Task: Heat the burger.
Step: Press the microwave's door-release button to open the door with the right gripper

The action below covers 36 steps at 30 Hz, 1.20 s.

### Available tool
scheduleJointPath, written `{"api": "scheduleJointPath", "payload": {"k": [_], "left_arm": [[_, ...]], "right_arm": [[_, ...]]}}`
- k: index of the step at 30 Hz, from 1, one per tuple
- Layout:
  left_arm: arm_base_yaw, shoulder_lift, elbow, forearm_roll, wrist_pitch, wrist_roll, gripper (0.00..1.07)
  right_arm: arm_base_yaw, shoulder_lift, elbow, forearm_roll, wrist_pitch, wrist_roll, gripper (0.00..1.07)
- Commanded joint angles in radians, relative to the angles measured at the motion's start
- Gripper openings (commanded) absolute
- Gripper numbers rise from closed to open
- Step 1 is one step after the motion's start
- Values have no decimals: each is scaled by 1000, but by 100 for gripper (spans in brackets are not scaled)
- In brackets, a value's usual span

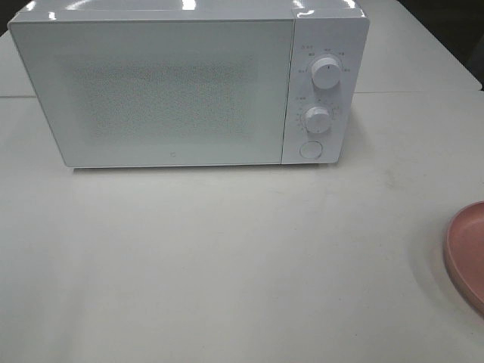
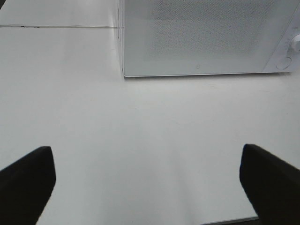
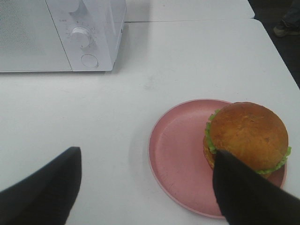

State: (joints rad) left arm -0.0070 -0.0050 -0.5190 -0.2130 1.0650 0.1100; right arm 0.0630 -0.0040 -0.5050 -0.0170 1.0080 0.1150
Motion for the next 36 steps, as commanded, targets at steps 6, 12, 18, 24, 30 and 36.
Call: {"api": "scheduleJointPath", "payload": {"k": [6, 12, 18, 24, 30, 36], "left_arm": [[-1, -17, 4, -9, -2, 0, 100], [-1, -17, 4, -9, -2, 0, 100], [-1, -17, 4, -9, -2, 0, 100], [-1, -17, 4, -9, -2, 0, 100], [-1, -17, 4, -9, -2, 0, 100], [-1, -17, 4, -9, -2, 0, 100]], "right_arm": [[-2, -27, 3, 2, -13, 5, 75], [-2, -27, 3, 2, -13, 5, 75], [-2, -27, -5, 17, -19, 5, 75], [-2, -19, -35, 32, -64, 5, 75], [-2, 64, -35, 32, -115, 5, 75], [-2, 160, -35, 32, -179, 5, 75]]}}
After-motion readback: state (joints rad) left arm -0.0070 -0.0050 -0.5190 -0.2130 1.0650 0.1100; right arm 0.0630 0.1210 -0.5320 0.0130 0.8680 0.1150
